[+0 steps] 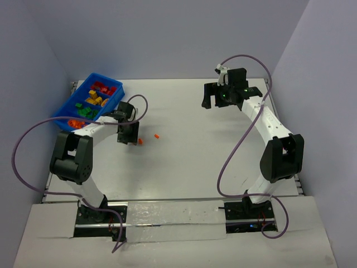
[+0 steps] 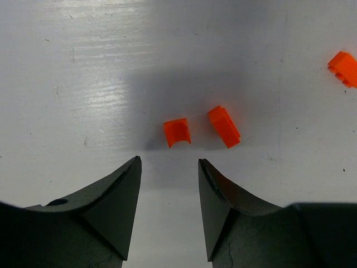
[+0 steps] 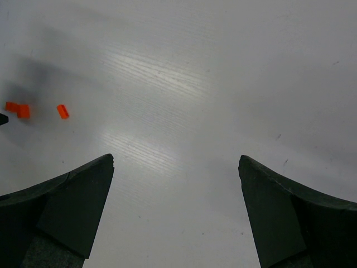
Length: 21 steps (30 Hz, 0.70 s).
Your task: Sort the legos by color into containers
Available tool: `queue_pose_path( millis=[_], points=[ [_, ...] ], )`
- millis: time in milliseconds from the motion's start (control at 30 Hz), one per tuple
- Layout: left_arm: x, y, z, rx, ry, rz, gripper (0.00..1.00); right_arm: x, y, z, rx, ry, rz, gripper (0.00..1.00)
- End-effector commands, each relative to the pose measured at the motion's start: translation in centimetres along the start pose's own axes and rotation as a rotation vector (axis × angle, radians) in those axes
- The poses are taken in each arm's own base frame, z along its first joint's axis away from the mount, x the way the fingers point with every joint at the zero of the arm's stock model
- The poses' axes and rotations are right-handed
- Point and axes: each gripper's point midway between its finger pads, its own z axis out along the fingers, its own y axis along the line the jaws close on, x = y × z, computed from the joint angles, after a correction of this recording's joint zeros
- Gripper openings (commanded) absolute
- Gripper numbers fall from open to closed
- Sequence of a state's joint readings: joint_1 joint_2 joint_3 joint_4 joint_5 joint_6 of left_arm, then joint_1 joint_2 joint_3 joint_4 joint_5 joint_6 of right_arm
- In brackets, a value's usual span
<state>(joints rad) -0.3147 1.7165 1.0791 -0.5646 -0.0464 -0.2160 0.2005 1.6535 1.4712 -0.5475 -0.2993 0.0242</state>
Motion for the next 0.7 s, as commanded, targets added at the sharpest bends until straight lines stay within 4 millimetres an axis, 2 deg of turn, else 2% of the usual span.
queue_pose_path(
  millis=[0, 467, 667],
  points=[
    [-1.9, -0.9, 0.4, 0.012, -0.046, -0.027, 0.53, -1.0, 0.4, -0.9, 0.001, -0.037, -0.027, 1.0],
    [-2.5, -1.3, 1.5, -0.012, -0.046, -0.022, 0.5, -0.9, 0.3, -0.7, 0.006, -0.03, -0.025, 1.0],
    [-2.5, -1.3, 1.5, -0.014, -0.045, -0.019, 0.42, -0.9, 0.3, -0.6, 0.005, -0.027, -0.025, 1.0]
  ],
)
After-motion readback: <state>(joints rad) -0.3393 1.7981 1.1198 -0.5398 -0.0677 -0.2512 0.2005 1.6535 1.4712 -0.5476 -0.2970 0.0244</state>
